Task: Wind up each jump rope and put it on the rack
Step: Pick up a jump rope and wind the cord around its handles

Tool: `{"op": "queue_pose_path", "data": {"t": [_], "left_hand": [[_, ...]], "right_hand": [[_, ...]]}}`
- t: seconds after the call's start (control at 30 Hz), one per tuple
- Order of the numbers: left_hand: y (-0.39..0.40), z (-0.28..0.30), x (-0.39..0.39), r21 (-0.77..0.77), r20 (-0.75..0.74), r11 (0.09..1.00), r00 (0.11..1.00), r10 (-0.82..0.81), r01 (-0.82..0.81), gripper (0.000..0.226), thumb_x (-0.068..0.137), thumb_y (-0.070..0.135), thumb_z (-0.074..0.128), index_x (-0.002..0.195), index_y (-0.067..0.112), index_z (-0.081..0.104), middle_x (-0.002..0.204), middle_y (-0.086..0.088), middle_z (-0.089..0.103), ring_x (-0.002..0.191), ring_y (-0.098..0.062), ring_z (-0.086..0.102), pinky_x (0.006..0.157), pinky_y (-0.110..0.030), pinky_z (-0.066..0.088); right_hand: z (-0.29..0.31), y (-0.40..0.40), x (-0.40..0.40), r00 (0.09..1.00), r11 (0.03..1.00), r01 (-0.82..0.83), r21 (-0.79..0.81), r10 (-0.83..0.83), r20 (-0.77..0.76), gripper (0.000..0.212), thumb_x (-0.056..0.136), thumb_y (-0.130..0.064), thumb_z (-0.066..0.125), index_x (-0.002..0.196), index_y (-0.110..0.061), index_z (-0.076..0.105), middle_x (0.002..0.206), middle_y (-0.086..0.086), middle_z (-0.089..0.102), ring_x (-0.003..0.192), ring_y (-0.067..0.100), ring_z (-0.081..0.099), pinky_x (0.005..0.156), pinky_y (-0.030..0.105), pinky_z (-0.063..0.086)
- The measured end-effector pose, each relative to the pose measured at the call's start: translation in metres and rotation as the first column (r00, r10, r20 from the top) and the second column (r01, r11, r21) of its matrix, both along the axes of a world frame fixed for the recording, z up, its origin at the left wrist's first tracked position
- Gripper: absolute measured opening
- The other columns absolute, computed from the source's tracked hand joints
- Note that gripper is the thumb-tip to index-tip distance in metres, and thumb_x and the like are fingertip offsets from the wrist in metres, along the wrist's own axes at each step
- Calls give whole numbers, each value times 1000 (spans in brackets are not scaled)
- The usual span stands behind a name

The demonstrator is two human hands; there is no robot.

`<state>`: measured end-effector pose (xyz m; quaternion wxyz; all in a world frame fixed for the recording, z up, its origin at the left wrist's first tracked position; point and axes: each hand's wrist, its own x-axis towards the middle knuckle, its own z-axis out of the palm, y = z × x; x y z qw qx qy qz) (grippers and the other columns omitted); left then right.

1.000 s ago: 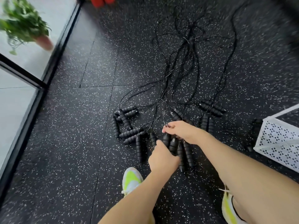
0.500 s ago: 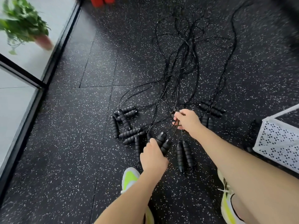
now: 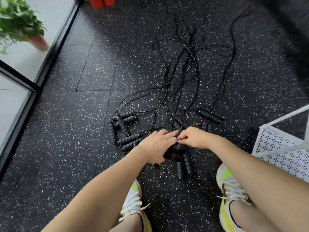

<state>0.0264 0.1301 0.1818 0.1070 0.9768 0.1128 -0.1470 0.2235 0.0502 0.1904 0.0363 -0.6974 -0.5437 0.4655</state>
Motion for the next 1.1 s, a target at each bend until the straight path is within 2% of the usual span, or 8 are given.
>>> {"op": "queue_pose_path", "data": {"t": [0.13, 0.33, 0.43, 0.53, 0.7, 0.87, 1.03, 1.1], "left_hand": [[-4, -9, 11, -72, 117, 997, 993, -20, 29, 55, 75, 27, 76, 122, 14, 51, 134, -6, 52, 116, -26, 50, 97, -45, 48], [-10, -7, 10, -38, 337, 998, 941, -32, 47, 46, 69, 21, 77, 107, 9, 54, 113, -8, 56, 93, -26, 47, 81, -39, 48], [-15, 1, 5, 32, 389, 992, 913, -124, 120, 40, 72, 23, 72, 106, 9, 57, 113, -8, 57, 90, -26, 47, 76, -38, 45], [-17, 4, -1, 79, 438, 980, 876, -201, 185, 45, 67, 17, 72, 108, 9, 53, 116, -11, 59, 89, -28, 48, 74, -41, 44], [-17, 9, -2, 98, 480, 961, 833, -274, 260, 53, 61, 9, 71, 110, 5, 52, 115, -15, 61, 91, -31, 52, 76, -44, 45], [-27, 17, 1, 29, 492, 976, 847, -203, 217, 48, 65, 10, 69, 110, 3, 55, 137, -21, 53, 107, -36, 54, 84, -46, 48], [-26, 21, -2, 12, 430, 998, 900, -67, 68, 49, 68, 19, 76, 111, 12, 53, 159, -31, 24, 133, -44, 38, 101, -55, 41], [-24, 23, -1, 62, 423, 997, 904, -64, 42, 46, 67, 19, 71, 110, 15, 54, 161, -30, 22, 132, -46, 37, 101, -55, 35]], "right_hand": [[5, -2, 10, 999, 999, -38, -35, 37, -35, 21, 101, -24, 57, 99, -25, 77, 87, -6, 72, 71, 5, 55, 74, 29, 49], [7, 11, 15, 946, 935, 321, 152, -324, -4, 49, 101, -7, 42, 146, -28, 44, 114, 1, 68, 81, 12, 67, 71, 30, 55], [0, 15, 17, 977, 964, 156, 217, -183, 110, 67, 102, -14, 49, 157, -41, 22, 126, -3, 54, 86, 11, 55, 82, 32, 47], [-7, 19, 15, 972, 971, 120, 209, -158, 176, 61, 103, -24, 52, 157, -36, 27, 142, -3, 46, 104, 19, 58, 93, 38, 48], [-2, 34, 0, 975, 974, 30, 224, -78, 208, 70, 102, -21, 53, 159, -40, 17, 125, -3, 40, 97, 22, 57, 86, 43, 52], [1, 36, 0, 939, 979, -86, 185, 18, 344, 29, 103, -15, 50, 128, -17, 65, 123, 6, 52, 108, 29, 60, 93, 38, 48], [36, 47, -7, 968, 983, -151, -104, 169, 187, 17, 95, -17, 63, 107, -16, 74, 97, 1, 70, 89, 16, 59, 73, 21, 42], [34, 36, 3, 997, 997, -80, 14, 80, 5, 4, 83, -24, 78, 85, -20, 77, 81, 9, 72, 76, 14, 57, 66, 25, 44]]}}
